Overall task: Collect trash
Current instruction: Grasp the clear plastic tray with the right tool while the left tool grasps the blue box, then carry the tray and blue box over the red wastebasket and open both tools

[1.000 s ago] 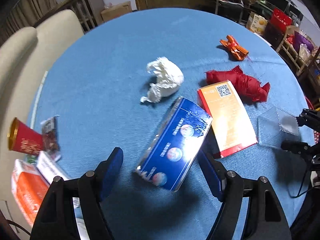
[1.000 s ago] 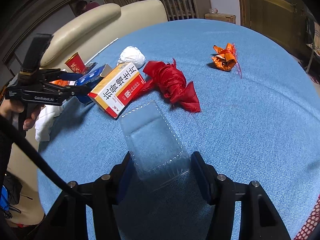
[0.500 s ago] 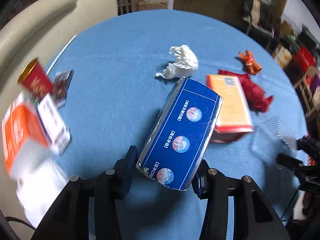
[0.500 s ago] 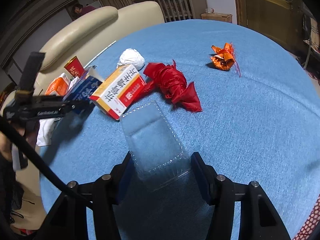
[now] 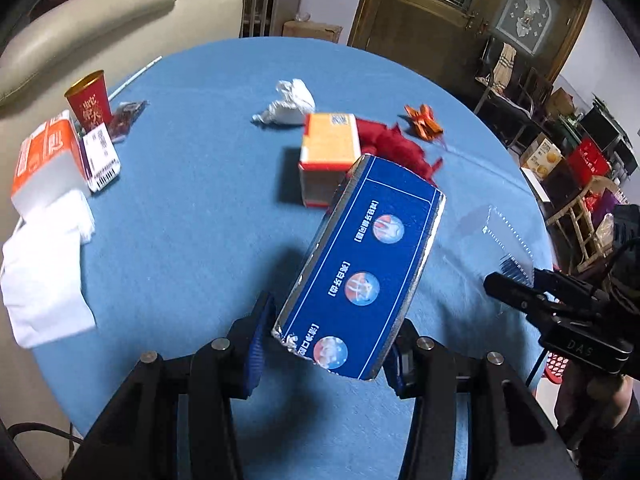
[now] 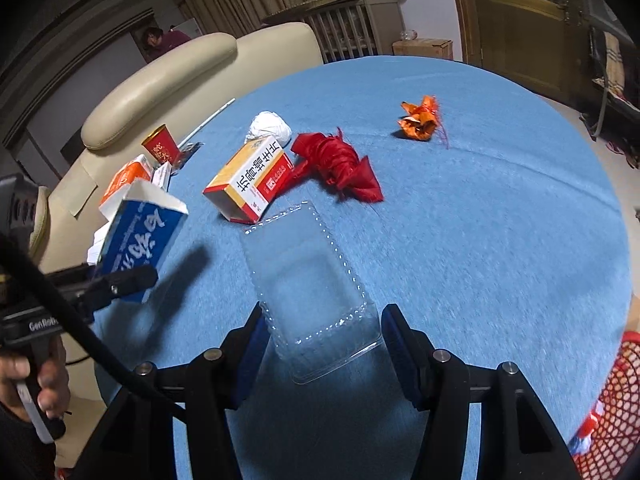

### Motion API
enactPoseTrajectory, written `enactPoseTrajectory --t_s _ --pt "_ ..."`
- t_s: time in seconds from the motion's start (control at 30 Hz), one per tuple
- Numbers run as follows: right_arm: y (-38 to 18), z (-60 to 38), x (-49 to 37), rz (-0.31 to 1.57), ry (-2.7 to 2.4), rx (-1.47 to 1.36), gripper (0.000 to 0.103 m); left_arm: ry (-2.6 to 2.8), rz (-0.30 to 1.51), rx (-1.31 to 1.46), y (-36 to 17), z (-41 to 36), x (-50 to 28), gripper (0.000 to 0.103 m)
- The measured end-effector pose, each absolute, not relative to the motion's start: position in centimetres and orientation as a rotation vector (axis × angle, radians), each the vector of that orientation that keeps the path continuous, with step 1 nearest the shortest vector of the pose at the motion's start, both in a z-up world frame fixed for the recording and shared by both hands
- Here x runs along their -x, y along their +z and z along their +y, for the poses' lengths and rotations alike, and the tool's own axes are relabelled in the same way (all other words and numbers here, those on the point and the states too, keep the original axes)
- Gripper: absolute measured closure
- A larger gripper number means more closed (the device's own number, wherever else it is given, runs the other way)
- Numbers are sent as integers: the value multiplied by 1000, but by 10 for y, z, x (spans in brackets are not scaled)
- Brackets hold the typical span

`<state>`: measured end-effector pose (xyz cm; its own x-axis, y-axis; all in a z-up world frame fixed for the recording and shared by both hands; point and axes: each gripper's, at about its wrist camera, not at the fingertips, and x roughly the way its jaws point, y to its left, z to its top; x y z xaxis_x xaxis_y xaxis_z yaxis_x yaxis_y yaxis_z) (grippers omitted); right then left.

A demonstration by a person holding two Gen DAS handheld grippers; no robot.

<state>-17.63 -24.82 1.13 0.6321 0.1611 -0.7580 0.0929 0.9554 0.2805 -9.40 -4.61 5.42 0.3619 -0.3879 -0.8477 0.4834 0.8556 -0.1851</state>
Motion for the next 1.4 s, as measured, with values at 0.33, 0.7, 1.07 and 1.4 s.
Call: enactPoseTrajectory --t_s 0.33,0.7,1.07,1.4 --pt "8 -266 211 870 -15 -372 43 -584 1092 -128 50 -85 115 53" --pt "15 -298 248 820 -84 -414 43 -654 1082 -185 55 -138 130 53" --pt "32 -352 300 747 -220 -484 43 -747 1063 -255 63 -194 150 53" --pt "35 -405 350 702 -378 -541 43 -857 1051 -313 66 -251 180 53"
